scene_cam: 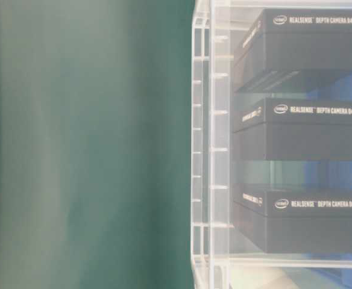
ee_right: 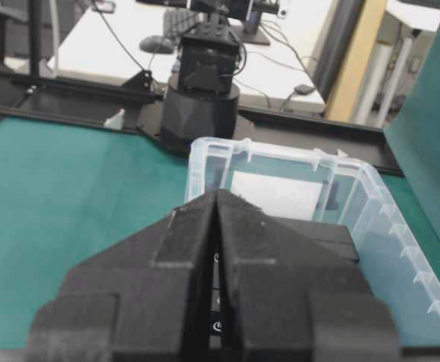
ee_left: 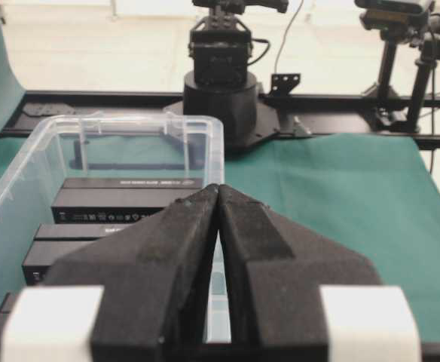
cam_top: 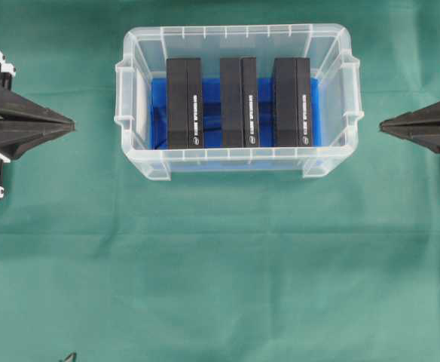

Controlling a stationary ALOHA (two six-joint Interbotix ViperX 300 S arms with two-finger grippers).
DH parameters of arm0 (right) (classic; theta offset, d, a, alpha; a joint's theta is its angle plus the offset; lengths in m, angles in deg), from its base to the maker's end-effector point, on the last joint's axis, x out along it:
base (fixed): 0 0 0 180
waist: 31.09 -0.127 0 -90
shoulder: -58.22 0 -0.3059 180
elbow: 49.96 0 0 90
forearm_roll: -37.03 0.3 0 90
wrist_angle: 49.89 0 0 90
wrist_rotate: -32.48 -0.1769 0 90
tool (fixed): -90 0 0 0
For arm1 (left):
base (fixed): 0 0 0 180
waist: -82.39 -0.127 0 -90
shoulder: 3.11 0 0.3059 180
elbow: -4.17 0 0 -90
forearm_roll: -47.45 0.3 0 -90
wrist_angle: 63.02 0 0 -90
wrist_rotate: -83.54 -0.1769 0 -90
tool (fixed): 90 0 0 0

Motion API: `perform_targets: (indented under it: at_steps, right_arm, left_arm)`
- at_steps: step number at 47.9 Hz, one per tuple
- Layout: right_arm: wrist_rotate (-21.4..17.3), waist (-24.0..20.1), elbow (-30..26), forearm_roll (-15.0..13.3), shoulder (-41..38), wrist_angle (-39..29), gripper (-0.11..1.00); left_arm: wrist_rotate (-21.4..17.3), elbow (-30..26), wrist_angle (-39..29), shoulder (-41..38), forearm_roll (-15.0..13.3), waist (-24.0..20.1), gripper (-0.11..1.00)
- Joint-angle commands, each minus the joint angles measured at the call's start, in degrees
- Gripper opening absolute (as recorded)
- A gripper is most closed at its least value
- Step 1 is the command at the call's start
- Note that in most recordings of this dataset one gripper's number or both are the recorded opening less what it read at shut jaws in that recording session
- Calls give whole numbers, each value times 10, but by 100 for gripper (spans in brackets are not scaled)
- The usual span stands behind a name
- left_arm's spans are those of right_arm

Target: Take the box out of the case with the right arm.

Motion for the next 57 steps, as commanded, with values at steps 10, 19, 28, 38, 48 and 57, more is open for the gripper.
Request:
perform_targets:
  at_steps: [10,19,28,38,48,57]
  right_arm:
    - [-7,2,-35,2,-17,-54,1]
    - [-9,3,-71,4,-15,-103,1]
    - [-30,2,-158,4,-19,-189,1]
    - [-85,2,-276,4,-36,-295,1]
    - [-111,2,-352,3,-59,-373,1]
    - [-113,3,-357,1,-62,-408,1]
  left_arm:
    - [17,-22,-51,-6,2,-2,2]
    - [18,-48,-58,4,4,-2,2]
    - [21,-134,-142,9,5,-1,2]
    - [20,-250,-275,3,6,-2,2]
    - [20,-330,-350,-18,8,-2,2]
    - [21,-336,-374,-33,8,-1,2]
